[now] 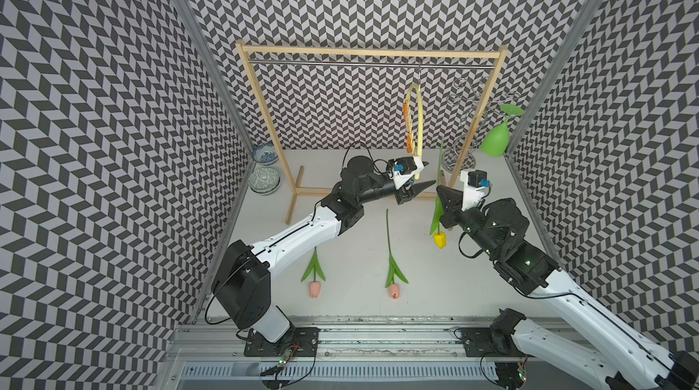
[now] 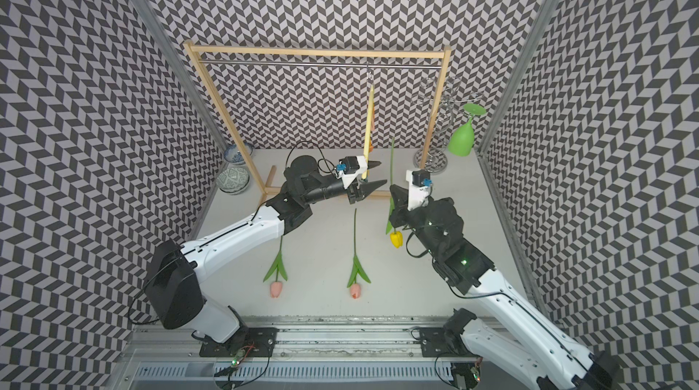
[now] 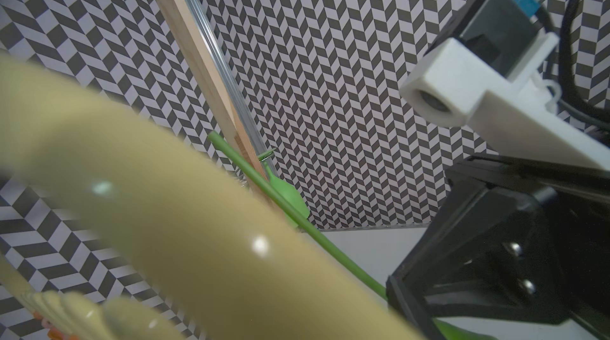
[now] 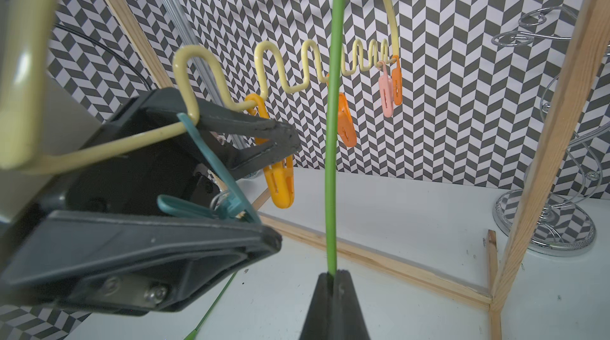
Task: Dry the flowers on a clothes hanger
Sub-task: Open the clamp at the hanger.
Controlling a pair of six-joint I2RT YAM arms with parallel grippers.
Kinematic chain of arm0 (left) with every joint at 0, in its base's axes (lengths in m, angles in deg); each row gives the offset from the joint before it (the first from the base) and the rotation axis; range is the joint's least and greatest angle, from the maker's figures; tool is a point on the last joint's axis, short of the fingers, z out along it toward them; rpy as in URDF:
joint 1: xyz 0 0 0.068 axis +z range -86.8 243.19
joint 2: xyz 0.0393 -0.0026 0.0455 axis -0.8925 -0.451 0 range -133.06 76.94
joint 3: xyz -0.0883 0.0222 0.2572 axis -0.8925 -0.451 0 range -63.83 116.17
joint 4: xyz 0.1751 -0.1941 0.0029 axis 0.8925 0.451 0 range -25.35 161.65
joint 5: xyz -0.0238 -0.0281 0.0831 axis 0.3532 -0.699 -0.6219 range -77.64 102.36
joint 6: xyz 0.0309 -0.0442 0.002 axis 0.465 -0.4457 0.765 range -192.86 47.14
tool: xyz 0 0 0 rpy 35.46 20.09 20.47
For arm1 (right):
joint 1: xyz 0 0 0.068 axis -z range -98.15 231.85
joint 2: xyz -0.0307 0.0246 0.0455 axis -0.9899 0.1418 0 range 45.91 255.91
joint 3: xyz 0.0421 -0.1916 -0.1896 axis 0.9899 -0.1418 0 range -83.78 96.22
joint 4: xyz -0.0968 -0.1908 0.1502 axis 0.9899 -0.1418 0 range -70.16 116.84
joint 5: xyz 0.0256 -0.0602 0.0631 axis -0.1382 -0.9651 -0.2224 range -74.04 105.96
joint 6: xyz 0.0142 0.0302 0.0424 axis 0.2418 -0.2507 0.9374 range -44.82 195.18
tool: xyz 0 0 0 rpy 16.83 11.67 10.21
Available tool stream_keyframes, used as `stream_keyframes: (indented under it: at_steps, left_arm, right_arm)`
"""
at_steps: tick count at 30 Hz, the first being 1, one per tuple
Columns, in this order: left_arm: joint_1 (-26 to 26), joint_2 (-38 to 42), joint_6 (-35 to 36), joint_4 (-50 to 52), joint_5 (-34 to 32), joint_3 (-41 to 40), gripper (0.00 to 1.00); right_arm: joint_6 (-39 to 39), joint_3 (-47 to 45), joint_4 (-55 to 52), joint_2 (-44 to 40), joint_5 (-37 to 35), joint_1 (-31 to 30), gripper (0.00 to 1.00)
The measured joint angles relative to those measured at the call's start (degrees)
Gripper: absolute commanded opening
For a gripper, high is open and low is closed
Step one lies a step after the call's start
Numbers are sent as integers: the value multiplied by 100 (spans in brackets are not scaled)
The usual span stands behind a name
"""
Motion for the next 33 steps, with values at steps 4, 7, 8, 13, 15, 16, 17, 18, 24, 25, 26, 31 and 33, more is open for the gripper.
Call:
stream_keyframes:
  at_steps: [4,7,8,13,15,16,17,18,24,25,26,31,33]
  left_arm:
    - [0,17,66,79,-7,0,58]
    - [0,61,76,164,-26,-9,59]
    - [0,83,79,190,-31,-11,59]
    - [-2,304,162,455,-155,-96,62]
    - [-2,424,216,498,-243,-221,63]
    - [0,494,236,505,-297,-315,63]
    - [0,540,243,511,-326,-389,63]
    - [0,581,256,514,-352,-463,63]
    - [-11,614,258,522,-391,-577,62]
    - [-11,614,256,509,-393,-577,62]
    - [-13,614,254,487,-393,-577,62]
    - [-13,614,203,319,-396,-623,57]
    - [-13,614,190,293,-398,-623,55]
  right_arm:
    - [2,0,-2,0,2,0,0]
    - [2,0,-4,0,4,0,0]
    - [0,0,-4,0,4,0,0]
    - [0,0,-13,9,11,0,0]
    - [0,0,-20,28,20,0,0]
    - [0,0,-26,35,26,0,0]
    - [0,0,-28,39,31,0,0]
    - [0,0,-28,44,44,0,0]
    - [0,0,-42,120,105,0,0]
    - [0,0,-48,122,111,0,0]
    - [0,0,-57,122,114,0,0]
    - [0,0,-70,122,138,0,0]
    - [0,0,-70,122,151,0,0]
